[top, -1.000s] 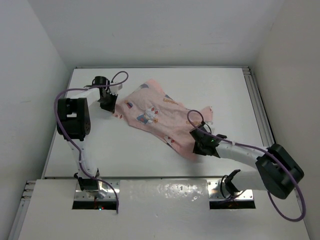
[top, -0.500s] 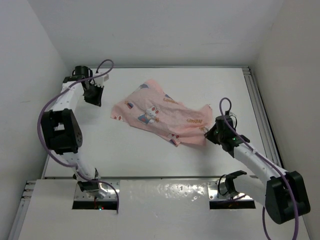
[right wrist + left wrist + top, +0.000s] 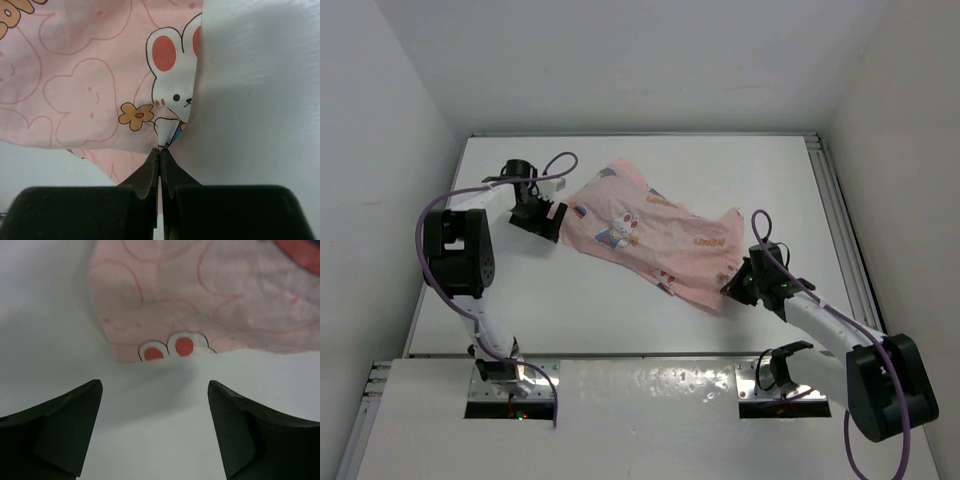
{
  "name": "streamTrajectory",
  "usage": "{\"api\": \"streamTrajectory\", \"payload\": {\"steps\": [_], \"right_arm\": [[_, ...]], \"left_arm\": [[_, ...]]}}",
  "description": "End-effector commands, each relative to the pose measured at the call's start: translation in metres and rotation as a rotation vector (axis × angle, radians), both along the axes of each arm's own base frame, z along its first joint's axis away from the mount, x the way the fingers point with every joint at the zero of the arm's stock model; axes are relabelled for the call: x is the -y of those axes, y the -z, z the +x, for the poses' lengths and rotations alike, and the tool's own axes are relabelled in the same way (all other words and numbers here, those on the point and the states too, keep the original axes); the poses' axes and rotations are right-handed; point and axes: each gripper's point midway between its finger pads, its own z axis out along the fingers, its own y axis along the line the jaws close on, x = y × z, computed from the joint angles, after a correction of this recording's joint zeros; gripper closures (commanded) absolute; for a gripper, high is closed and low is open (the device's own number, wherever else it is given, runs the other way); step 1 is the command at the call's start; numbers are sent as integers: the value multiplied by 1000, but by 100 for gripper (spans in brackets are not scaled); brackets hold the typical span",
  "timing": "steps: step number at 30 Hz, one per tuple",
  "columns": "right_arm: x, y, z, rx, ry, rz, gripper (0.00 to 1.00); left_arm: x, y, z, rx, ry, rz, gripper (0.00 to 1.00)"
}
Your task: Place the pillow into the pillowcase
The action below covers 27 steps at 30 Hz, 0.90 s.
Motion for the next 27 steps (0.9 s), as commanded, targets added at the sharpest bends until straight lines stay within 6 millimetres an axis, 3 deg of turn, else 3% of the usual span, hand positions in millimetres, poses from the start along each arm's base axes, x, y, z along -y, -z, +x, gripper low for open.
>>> {"api": "streamTrajectory", "payload": {"steps": [1, 5, 9, 10, 13, 14, 15, 16, 17, 20, 25, 27], "right_arm": [[-8, -11, 8, 59, 0, 45, 100], [-5, -9, 6, 45, 5, 27, 100], [-2, -11, 8, 54, 15, 16, 100], [-2, -11, 9, 56, 19, 16, 100], [0, -13, 10, 60, 22, 8, 100], [0, -14, 11, 63, 24, 8, 100], [1, -14, 12, 64, 29, 5, 100], [2, -15, 12, 68, 31, 9, 100], [3, -15, 12, 67, 34, 11, 100], [4, -21, 17, 88, 36, 21, 100], [8, -28, 22, 103, 32, 9, 100], [9, -27, 22, 102, 28, -1, 100]], "left_arm": [[-8, -16, 55, 222, -34, 36, 15], [5, 4, 54, 178, 7, -5, 15], [16, 38, 36, 103, 50, -36, 17], [27, 43, 33, 88, 75, -33, 18], [32, 51, 30, 59, 64, -68, 37], [34, 50, 31, 56, 63, -82, 55], [39, 46, 32, 55, 67, -115, 65], [42, 43, 33, 55, 70, -134, 88], [45, 40, 33, 51, 71, -153, 99], [63, 17, 28, 19, 94, -275, 100], [38, -22, 32, 95, 71, -294, 100], [28, -28, 34, 132, 82, -249, 100]]}}
